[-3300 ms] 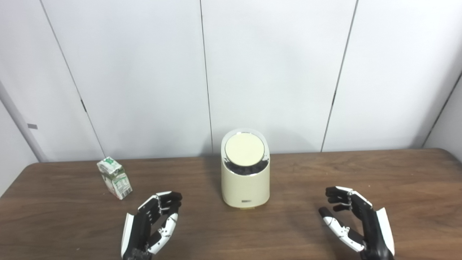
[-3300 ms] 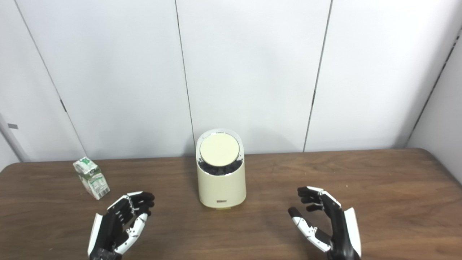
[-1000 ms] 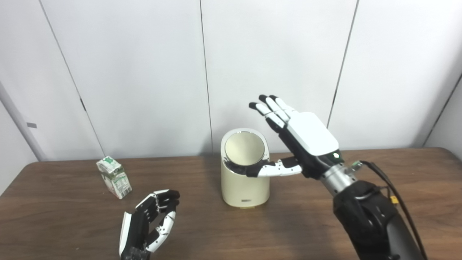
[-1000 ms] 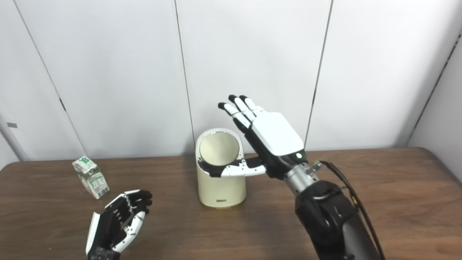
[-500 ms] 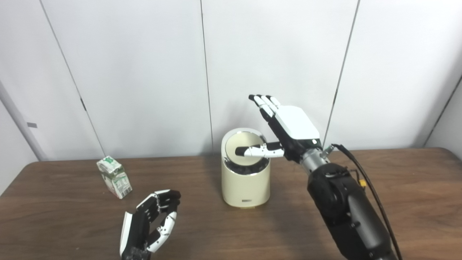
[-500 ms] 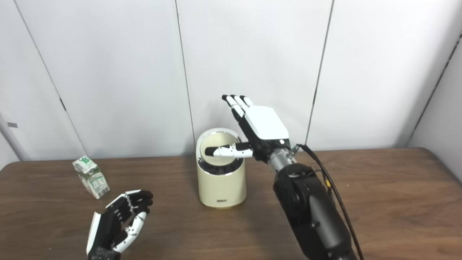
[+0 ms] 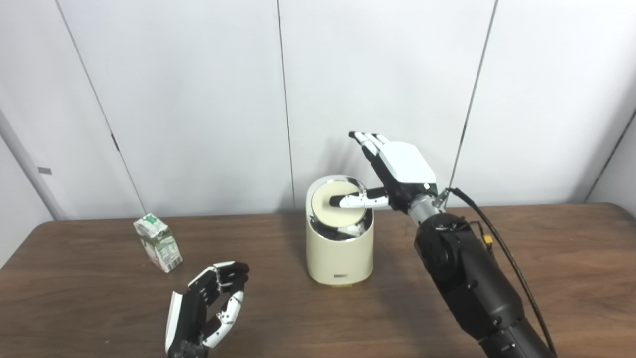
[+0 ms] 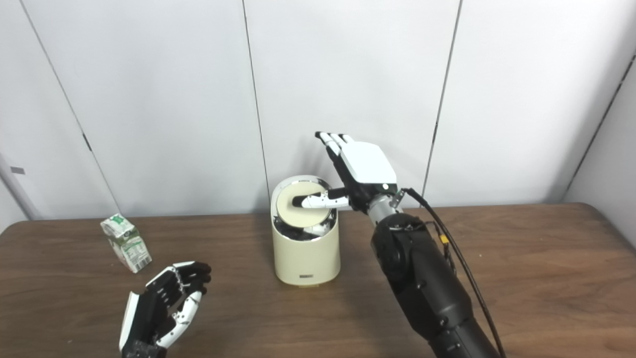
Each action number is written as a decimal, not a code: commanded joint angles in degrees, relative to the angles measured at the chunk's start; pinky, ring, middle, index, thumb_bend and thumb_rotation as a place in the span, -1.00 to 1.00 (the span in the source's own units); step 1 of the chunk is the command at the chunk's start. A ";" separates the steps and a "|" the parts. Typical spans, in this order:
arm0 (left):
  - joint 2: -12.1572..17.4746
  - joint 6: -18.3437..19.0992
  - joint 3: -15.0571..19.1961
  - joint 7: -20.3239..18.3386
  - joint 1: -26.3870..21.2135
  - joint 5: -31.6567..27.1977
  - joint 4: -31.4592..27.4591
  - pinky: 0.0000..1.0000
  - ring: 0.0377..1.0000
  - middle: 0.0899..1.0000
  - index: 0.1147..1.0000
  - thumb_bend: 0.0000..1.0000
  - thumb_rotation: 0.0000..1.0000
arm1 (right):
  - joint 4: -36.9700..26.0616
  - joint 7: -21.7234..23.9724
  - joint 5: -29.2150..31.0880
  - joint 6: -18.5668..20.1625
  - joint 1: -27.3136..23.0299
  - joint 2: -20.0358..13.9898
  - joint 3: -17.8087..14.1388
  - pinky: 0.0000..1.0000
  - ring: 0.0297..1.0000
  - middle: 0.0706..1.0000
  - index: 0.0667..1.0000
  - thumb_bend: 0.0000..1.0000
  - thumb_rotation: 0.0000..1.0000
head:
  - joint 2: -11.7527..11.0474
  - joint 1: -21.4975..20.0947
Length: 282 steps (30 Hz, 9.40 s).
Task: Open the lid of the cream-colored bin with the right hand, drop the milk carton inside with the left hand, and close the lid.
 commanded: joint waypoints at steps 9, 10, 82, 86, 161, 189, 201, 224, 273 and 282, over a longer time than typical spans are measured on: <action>-0.68 -0.99 -0.31 0.89 1.00 0.65 0.21 0.13 0.26 0.26 0.20 -0.56 -0.58 | -0.09 -3.29 -0.15 2.48 -1.68 -1.75 1.17 0.74 0.92 0.88 0.88 0.44 0.40 | 0.32 -0.13; -0.65 -0.96 -0.33 0.87 0.99 0.64 0.23 0.14 0.26 0.26 0.20 -0.56 -0.56 | -0.28 -3.07 -0.06 2.73 -1.54 -1.86 1.29 0.75 0.92 0.88 0.88 0.44 0.40 | 0.32 -0.13; -1.89 1.24 -0.43 1.68 1.08 2.87 -1.98 0.12 0.25 0.26 0.19 -0.60 -0.48 | -2.06 -2.89 0.35 8.18 -0.38 -2.24 5.86 0.75 0.88 0.85 0.86 0.98 -0.46 | 1.48 0.44; -1.81 1.57 -0.52 1.46 1.11 2.71 -2.19 0.12 0.26 0.26 0.19 -0.61 -0.49 | -2.04 -3.25 1.09 7.86 -0.13 -2.19 5.55 0.76 0.89 0.86 0.87 0.95 -0.38 | 1.44 0.47; 0.31 -0.15 -0.03 0.44 0.57 0.21 0.04 0.11 0.24 0.25 0.19 -0.58 -0.68 | -22.75 -18.77 35.05 -29.53 44.11 5.11 -17.61 0.12 0.29 0.29 0.26 -0.48 -0.23 | 0.49 -0.61; 8.93 10.71 1.74 -7.34 -1.70 -12.40 -24.29 0.24 0.41 0.46 0.50 0.62 -0.06 | -21.53 -19.07 31.40 -27.38 44.05 5.39 -20.20 0.09 0.30 0.30 0.23 -0.46 -0.34 | 1.06 1.35; 24.52 21.67 15.94 -4.42 -18.39 -5.25 -24.99 0.21 0.38 0.43 0.52 0.60 -0.09 | -19.23 -18.76 32.81 -28.62 43.32 4.20 -20.66 0.16 0.33 0.30 0.24 -0.48 -0.35 | 0.32 5.93; 24.52 28.82 14.30 0.64 -24.43 2.50 -4.34 0.53 0.67 0.63 0.70 0.77 -0.16 | -12.95 -14.12 44.53 -34.10 42.15 -3.00 -24.25 0.07 0.28 0.29 0.24 -0.34 0.02 | -1.16 31.29; 29.75 34.95 2.98 -6.68 -23.63 5.38 10.71 0.66 0.78 0.79 0.84 1.00 -0.02 | -11.96 -13.33 44.50 -34.72 43.21 -4.38 -23.29 -0.02 0.20 0.23 0.20 -0.12 0.33 | -0.88 28.69; 29.90 37.49 -0.78 -7.43 -25.32 8.20 12.71 0.69 0.80 0.78 0.84 1.00 0.00 | -11.97 -14.11 41.32 -35.23 43.43 -4.37 -23.44 0.01 0.23 0.24 0.19 -0.10 0.43 | -0.96 28.30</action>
